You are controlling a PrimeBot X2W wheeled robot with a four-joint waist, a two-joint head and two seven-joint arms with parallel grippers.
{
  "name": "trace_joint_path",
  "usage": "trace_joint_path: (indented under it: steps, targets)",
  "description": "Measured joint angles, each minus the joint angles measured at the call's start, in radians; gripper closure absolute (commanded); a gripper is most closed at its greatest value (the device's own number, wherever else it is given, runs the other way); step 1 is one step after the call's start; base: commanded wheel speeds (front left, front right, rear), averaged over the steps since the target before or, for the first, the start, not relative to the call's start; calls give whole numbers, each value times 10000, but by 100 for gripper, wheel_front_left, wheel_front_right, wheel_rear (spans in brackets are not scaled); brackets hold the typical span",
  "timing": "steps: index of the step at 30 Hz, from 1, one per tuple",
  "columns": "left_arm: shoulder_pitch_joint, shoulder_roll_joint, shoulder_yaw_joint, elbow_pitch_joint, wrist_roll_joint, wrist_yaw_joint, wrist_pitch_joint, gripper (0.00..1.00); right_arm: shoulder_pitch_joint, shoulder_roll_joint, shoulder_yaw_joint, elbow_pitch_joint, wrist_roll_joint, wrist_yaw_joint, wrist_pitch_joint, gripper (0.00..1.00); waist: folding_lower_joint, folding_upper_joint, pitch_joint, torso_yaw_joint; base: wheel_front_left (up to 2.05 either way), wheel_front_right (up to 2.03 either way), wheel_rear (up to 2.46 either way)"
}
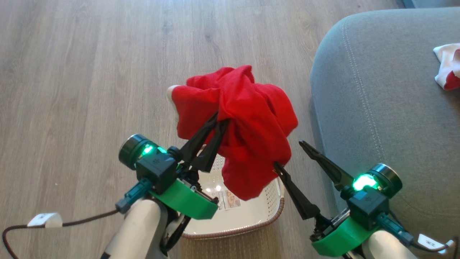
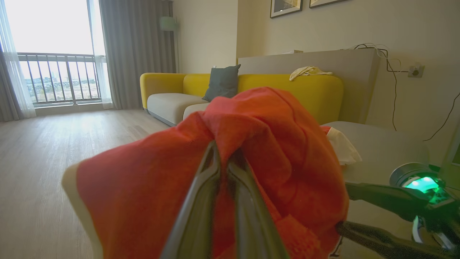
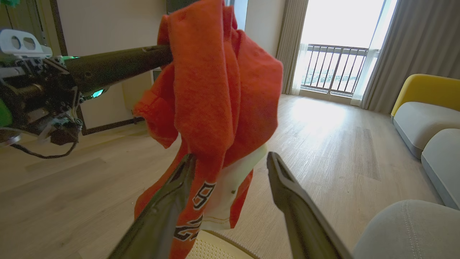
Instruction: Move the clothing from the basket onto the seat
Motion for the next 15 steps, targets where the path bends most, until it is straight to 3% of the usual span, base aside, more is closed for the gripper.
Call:
trace_joint_path:
  steps: [15]
  targets:
    - [-232,174,-1043,297,-138,0,0,100,-631,94,48,616,-564,0,0,0,1,0,172,211,0,0,0]
